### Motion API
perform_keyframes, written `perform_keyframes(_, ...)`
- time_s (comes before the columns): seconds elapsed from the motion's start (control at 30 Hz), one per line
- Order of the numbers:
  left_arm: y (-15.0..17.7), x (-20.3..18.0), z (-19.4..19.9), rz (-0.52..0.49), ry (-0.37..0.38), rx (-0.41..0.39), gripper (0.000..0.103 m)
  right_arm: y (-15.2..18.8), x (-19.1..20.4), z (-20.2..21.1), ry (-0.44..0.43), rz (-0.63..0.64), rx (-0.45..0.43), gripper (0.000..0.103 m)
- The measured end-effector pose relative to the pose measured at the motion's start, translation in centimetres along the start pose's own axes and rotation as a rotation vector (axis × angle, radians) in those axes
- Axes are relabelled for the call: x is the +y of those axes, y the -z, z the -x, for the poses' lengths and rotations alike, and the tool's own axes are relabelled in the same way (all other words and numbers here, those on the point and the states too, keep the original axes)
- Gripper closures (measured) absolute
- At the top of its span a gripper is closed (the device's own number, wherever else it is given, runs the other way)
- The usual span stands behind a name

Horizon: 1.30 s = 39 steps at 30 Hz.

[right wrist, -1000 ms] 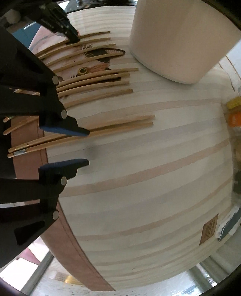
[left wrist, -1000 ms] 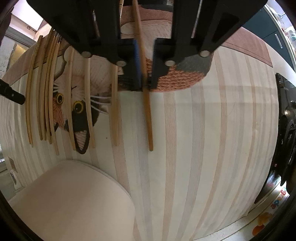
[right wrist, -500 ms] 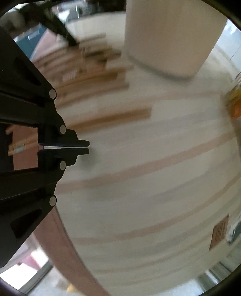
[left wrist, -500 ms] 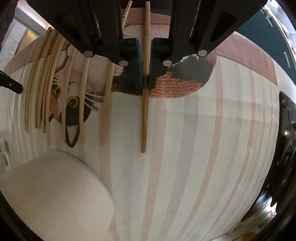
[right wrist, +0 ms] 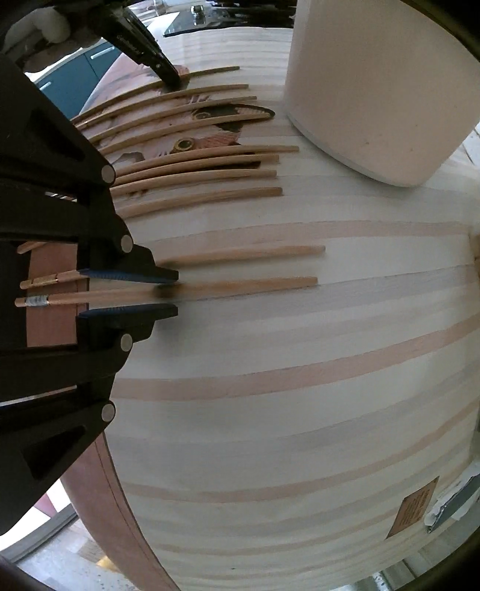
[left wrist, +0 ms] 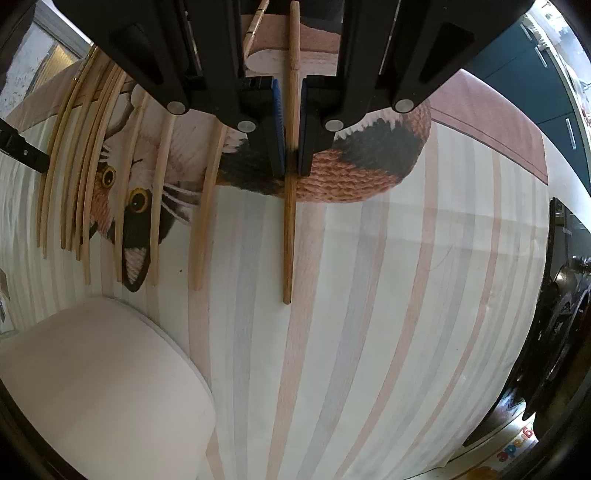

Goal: Organize utensils
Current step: 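Lower the left gripper onto one wooden chopstick and close while the right gripper grasps another, then lift the chopsticks with both grippers and carry them over the beige holder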

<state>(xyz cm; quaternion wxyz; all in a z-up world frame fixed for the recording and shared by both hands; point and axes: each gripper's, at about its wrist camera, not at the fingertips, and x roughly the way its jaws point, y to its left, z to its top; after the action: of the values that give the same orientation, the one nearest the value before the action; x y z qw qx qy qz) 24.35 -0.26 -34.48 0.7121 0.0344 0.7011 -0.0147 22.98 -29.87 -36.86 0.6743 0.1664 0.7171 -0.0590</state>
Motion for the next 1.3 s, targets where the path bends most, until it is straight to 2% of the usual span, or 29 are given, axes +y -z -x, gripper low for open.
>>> perform_keyframes(0.07,-0.1,-0.1,-0.1,-0.002,0.005,-0.001,0.098,-0.8,-0.2,0.3,0.007,0.012,-0.015,0.092)
perform_keyframes(0.2,-0.7,-0.3,0.0,-0.012,0.034,0.005,0.098,0.1,2.8,0.1,0.119,0.104,-0.019,0.096)
perform_keyframes(0.3,-0.9,0.1,0.1,0.001,0.057,0.009,0.098,0.7,3.1,-0.1,0.213,0.099,-0.03,0.096)
perform_keyframes(0.37,-1.0,0.2,0.2,-0.012,0.061,0.008,0.098,1.5,3.1,-0.3,0.244,0.086,-0.036,0.096)
perform_keyframes(0.43,-1.2,0.1,0.3,-0.029,0.057,0.008,0.097,1.7,1.2,-0.1,0.226,0.071,-0.024,0.096)
perform_keyframes(0.6,-2.2,-1.0,0.4,-0.066,0.025,0.015,0.096,1.3,0.6,-0.3,0.234,0.061,0.0,0.095)
perform_keyframes(0.63,-2.3,-1.2,0.5,-0.068,0.024,0.015,0.096,-0.3,1.1,-0.4,0.238,0.06,0.003,0.095)
perform_keyframes(0.83,-2.4,-1.1,0.8,-0.036,0.019,-0.005,0.099,-1.9,0.8,0.7,0.234,0.036,-0.013,0.094)
perform_keyframes(0.93,-2.2,-0.1,2.9,0.004,0.035,-0.054,0.099,-1.5,0.7,1.3,0.222,0.017,-0.043,0.096)
perform_keyframes(1.07,-2.1,0.7,6.8,0.031,0.033,-0.151,0.099,-0.8,0.4,3.9,0.198,-0.002,-0.128,0.096)
perform_keyframes(1.3,-2.1,1.2,12.1,0.051,-0.032,-0.307,0.099,-0.4,0.7,8.7,0.177,-0.003,-0.276,0.096)
